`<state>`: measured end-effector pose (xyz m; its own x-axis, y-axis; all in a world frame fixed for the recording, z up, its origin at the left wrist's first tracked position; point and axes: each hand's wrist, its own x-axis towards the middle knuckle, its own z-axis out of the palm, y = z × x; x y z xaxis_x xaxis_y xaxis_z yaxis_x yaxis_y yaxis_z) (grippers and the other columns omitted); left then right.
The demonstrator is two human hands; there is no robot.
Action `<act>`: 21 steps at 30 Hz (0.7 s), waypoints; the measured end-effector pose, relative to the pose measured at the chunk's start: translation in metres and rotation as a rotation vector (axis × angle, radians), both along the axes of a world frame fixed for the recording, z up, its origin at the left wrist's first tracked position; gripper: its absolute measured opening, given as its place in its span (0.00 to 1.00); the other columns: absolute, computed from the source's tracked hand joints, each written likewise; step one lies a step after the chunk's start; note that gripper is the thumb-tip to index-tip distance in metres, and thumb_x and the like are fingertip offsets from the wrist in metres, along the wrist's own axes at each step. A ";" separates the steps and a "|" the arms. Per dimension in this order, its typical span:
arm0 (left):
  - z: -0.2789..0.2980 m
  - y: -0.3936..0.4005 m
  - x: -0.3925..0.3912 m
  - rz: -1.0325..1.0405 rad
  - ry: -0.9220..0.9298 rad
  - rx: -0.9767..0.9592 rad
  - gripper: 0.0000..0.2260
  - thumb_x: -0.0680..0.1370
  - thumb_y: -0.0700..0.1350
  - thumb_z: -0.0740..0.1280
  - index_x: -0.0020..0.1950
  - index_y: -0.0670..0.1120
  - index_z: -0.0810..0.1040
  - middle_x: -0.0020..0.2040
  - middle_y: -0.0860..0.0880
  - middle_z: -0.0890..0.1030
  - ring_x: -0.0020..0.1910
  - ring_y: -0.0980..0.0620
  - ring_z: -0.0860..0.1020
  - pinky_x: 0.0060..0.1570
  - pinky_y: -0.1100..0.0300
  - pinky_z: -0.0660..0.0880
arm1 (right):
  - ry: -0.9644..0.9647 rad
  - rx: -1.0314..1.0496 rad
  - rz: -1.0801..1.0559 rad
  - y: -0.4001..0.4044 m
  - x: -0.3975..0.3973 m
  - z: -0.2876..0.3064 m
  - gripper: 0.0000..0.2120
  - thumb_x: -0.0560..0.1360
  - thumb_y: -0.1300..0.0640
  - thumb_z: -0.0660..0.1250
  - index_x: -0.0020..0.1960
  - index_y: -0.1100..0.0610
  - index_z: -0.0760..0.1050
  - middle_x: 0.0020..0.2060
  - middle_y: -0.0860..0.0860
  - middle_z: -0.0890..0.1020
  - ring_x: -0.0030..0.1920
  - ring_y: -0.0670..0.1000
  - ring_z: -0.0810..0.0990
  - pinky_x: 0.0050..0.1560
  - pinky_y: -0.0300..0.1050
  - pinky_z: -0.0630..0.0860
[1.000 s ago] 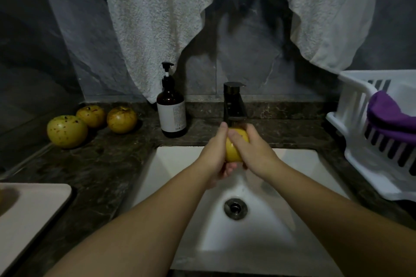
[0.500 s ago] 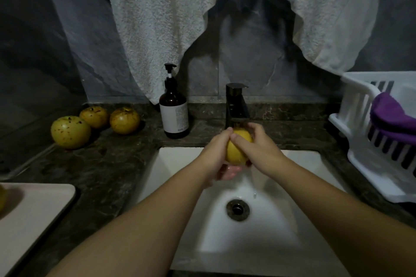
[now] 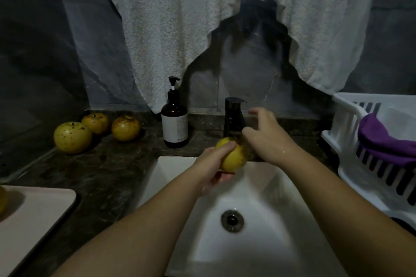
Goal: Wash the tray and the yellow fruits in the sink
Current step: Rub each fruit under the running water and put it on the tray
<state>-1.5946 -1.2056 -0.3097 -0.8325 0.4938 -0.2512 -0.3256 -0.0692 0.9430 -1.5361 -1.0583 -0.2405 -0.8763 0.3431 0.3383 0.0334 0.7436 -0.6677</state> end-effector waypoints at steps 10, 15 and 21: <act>-0.003 0.005 0.003 0.018 0.142 -0.061 0.20 0.76 0.56 0.76 0.61 0.50 0.73 0.57 0.44 0.83 0.50 0.48 0.82 0.52 0.51 0.80 | -0.023 0.330 0.121 -0.008 -0.023 0.025 0.33 0.80 0.33 0.55 0.80 0.47 0.59 0.81 0.50 0.58 0.80 0.54 0.57 0.76 0.52 0.57; -0.002 0.003 0.005 -0.008 0.186 -0.091 0.31 0.66 0.60 0.78 0.64 0.53 0.72 0.59 0.47 0.81 0.56 0.48 0.82 0.54 0.51 0.82 | -0.014 0.304 0.119 -0.009 -0.020 0.026 0.32 0.80 0.34 0.55 0.79 0.47 0.60 0.76 0.50 0.67 0.74 0.55 0.67 0.71 0.54 0.67; -0.004 0.000 0.009 -0.101 0.076 -0.155 0.30 0.72 0.62 0.78 0.68 0.56 0.68 0.60 0.46 0.78 0.51 0.45 0.84 0.52 0.48 0.83 | 0.168 -0.014 -0.067 0.001 0.009 0.012 0.21 0.80 0.45 0.58 0.72 0.46 0.69 0.68 0.51 0.75 0.59 0.48 0.74 0.51 0.45 0.68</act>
